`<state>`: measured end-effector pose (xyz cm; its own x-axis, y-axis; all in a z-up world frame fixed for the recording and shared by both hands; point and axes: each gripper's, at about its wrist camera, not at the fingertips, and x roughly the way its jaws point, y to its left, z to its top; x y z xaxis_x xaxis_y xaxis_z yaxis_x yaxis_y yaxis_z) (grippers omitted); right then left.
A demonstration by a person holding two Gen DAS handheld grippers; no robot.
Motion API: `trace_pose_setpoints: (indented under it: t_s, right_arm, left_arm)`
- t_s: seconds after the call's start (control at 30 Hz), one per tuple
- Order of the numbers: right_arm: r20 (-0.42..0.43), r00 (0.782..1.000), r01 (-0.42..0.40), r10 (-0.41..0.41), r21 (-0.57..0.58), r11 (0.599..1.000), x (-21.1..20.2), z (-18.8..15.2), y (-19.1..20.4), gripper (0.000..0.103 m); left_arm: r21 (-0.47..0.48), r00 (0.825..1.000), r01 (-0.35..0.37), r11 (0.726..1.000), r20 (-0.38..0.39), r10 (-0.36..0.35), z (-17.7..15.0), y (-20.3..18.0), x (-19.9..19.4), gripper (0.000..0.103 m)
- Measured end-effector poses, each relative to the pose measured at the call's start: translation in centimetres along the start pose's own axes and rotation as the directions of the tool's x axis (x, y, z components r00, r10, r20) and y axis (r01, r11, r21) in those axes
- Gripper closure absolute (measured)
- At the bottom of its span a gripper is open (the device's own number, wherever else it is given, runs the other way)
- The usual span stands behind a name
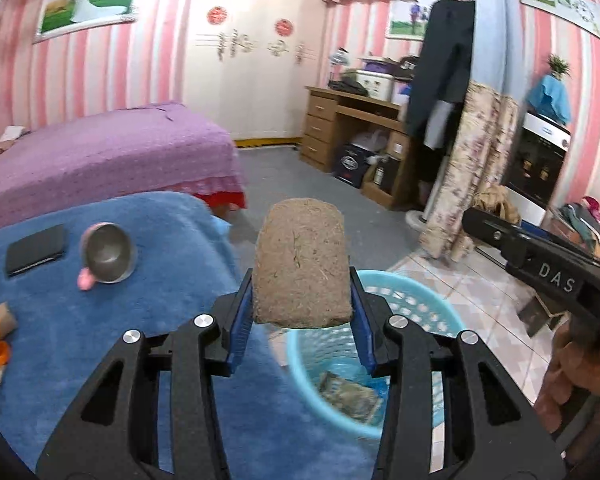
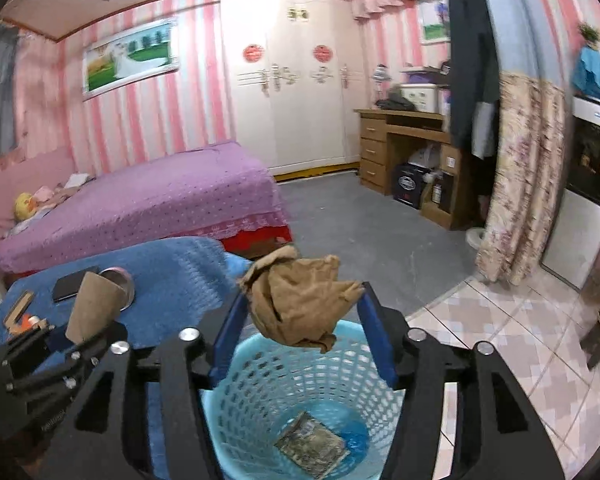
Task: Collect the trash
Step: 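Open both tools over the basket and return to the table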
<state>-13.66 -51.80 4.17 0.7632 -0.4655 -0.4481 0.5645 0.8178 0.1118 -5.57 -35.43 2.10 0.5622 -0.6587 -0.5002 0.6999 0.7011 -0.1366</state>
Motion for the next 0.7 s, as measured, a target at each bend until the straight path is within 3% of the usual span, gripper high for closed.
trace_pose_setpoints:
  t_s: [0.1, 0.13, 0.2, 0.27, 0.4, 0.5, 0.57, 0.67, 0.7]
  right_arm:
    - [0.014, 0.999, 0.03, -0.031, 0.048, 0.998, -0.1, 0.2, -1.5, 0.039]
    - [0.021, 0.999, 0.035, -0.036, 0.06, 0.998, -0.3, 0.0, -1.8, 0.036]
    - [0.029, 0.999, 0.033, -0.035, 0.08, 0.996, -0.3, 0.1, -2.4, 0.036]
    - [0.034, 0.999, 0.028, -0.031, 0.082, 0.996, -0.3, 0.2, -2.5, 0.036]
    - [0.034, 0.999, -0.005, 0.003, 0.06, 0.998, -0.4, -0.1, -0.9, 0.036]
    - [0.031, 0.998, -0.052, 0.051, 0.035, 0.998, -0.3, -0.3, 0.9, 0.036]
    - [0.03, 0.993, -0.115, 0.115, 0.021, 0.993, -0.1, -0.4, 2.8, 0.035]
    - [0.008, 0.982, -0.189, 0.189, -0.014, 0.982, 0.2, -0.8, 6.2, 0.034]
    - [-0.003, 0.978, -0.207, 0.207, -0.04, 0.978, 0.4, -1.0, 7.8, 0.034]
  left_arm:
    - [0.001, 0.997, 0.07, 0.998, -0.035, -0.07, 0.0, -1.4, 1.3, 0.05]
    - [0.008, 0.996, 0.078, 0.997, -0.043, -0.077, 0.0, -2.1, 1.7, 0.038]
    - [0.012, 0.997, 0.067, 0.998, -0.033, -0.066, 0.4, -2.9, 2.2, 0.029]
    - [0.018, 0.998, 0.064, 0.998, -0.021, -0.064, 0.6, -2.6, 1.8, 0.029]
    - [0.005, 1.0, -0.005, 1.0, -0.007, 0.005, 0.5, 0.8, -0.1, 0.028]
    - [-0.014, 0.99, -0.138, 0.99, -0.012, 0.138, -0.3, 6.2, -2.3, 0.028]
    - [-0.041, 0.965, -0.263, 0.964, -0.018, 0.263, -1.2, 11.0, -4.5, 0.027]
    - [-0.067, 0.882, -0.471, 0.879, -0.032, 0.47, -3.1, 18.1, -8.1, 0.018]
    - [-0.083, 0.845, -0.535, 0.841, -0.055, 0.532, -4.3, 20.9, -9.4, 0.018]
